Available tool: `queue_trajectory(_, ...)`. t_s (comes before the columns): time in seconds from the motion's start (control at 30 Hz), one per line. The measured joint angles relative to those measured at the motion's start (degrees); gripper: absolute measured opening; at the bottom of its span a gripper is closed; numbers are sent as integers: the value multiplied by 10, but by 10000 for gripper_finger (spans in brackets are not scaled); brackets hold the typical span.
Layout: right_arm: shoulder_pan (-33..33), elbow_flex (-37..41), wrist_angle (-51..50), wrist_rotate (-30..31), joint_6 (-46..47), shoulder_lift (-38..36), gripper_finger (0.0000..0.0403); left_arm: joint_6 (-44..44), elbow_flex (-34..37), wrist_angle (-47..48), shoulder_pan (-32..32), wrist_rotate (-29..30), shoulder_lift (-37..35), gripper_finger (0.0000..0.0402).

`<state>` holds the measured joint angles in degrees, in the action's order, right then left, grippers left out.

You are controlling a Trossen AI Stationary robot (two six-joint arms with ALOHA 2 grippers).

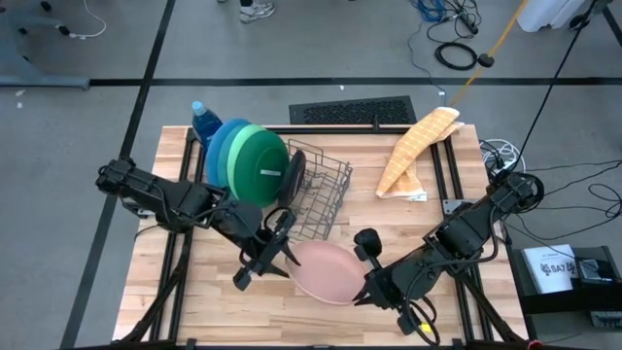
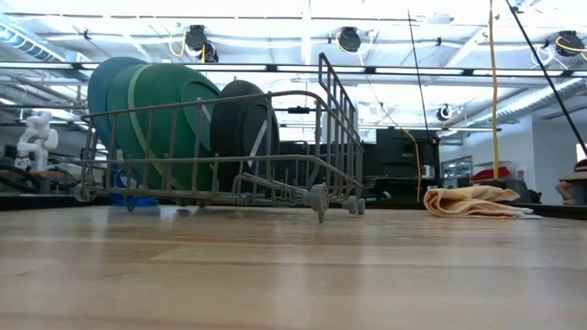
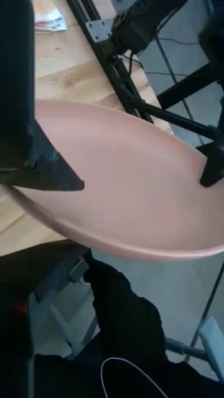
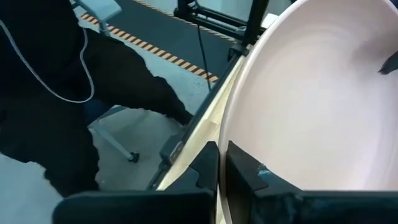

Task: Sort dishes
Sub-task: Put the pink plate into the dishwasher rack

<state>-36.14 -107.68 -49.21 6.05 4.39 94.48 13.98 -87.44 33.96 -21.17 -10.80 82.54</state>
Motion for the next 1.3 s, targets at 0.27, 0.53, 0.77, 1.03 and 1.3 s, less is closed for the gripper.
queue_trajectory(0.27,14,0,8,-11,-10,0,4,19,0,5,0,-8,6,133)
queue_trajectory(0.53,17,0,2,5,-8,-1,15,56,0,21,-2,-18,8,18)
queue_trajectory(0.77,19,0,10,78,13,-2,64,42,0,33,0,8,7,15)
queue_trajectory(1.03,15,-15,-6,167,15,-8,169,-34,0,122,2,44,8,12)
queue_trajectory(1.3,11,-14,-42,311,-10,-25,196,-222,0,122,39,157,-10,12)
